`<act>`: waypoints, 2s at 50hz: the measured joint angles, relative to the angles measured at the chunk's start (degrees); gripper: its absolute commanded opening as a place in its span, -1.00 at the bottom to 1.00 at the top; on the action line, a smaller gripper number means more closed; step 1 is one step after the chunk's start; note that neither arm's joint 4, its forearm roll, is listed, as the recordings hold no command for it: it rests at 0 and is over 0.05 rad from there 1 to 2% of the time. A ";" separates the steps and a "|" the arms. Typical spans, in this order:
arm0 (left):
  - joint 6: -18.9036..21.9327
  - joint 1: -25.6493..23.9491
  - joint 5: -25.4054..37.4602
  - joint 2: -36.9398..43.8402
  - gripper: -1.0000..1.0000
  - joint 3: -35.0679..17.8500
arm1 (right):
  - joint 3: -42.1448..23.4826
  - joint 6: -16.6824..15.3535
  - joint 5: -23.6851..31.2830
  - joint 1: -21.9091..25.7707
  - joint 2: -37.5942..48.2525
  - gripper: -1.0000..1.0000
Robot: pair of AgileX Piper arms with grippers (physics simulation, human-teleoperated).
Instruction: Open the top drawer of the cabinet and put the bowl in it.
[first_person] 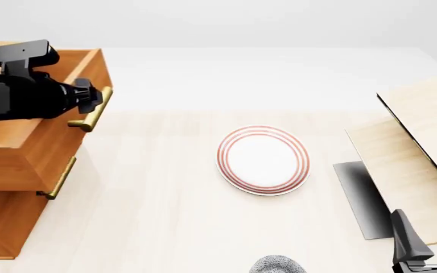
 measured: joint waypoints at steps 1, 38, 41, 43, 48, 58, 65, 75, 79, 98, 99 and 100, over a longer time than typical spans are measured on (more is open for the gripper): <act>-0.12 -0.19 -0.02 0.02 1.00 -0.01 | 0.00 0.00 0.00 0.00 0.00 1.00; -1.68 -8.53 -0.88 1.86 1.00 -1.40 | 0.00 0.00 0.00 0.00 0.00 1.00; -1.63 -9.40 -0.88 2.19 1.00 -1.69 | 0.00 0.00 0.00 0.00 0.00 1.00; -1.59 -9.93 -0.91 2.39 1.00 -1.87 | 0.00 0.00 0.00 0.00 0.00 1.00; -1.59 -10.82 -0.98 2.71 1.00 -2.12 | 0.00 0.00 0.00 0.00 0.00 1.00; -1.42 -11.09 -0.66 2.82 1.00 -2.30 | 0.00 0.00 0.00 0.00 0.00 1.00; -1.22 -11.11 -0.45 3.05 1.00 -2.57 | 0.00 -0.01 0.00 0.00 0.00 1.00; -0.96 -11.19 1.10 3.68 1.00 -3.71 | 0.00 -0.01 0.00 0.00 0.00 1.00; -0.40 -10.98 2.28 3.95 1.00 -4.45 | 0.00 0.00 0.00 0.00 0.00 1.00; 1.45 -10.90 6.36 5.07 1.00 -7.19 | 0.00 0.00 0.00 0.00 0.00 1.00; 1.49 -10.91 6.50 5.10 1.00 -7.28 | 0.00 0.00 0.00 0.00 0.00 1.00; 1.57 -10.91 6.63 5.14 1.00 -7.37 | 0.00 0.00 0.00 0.00 0.00 1.00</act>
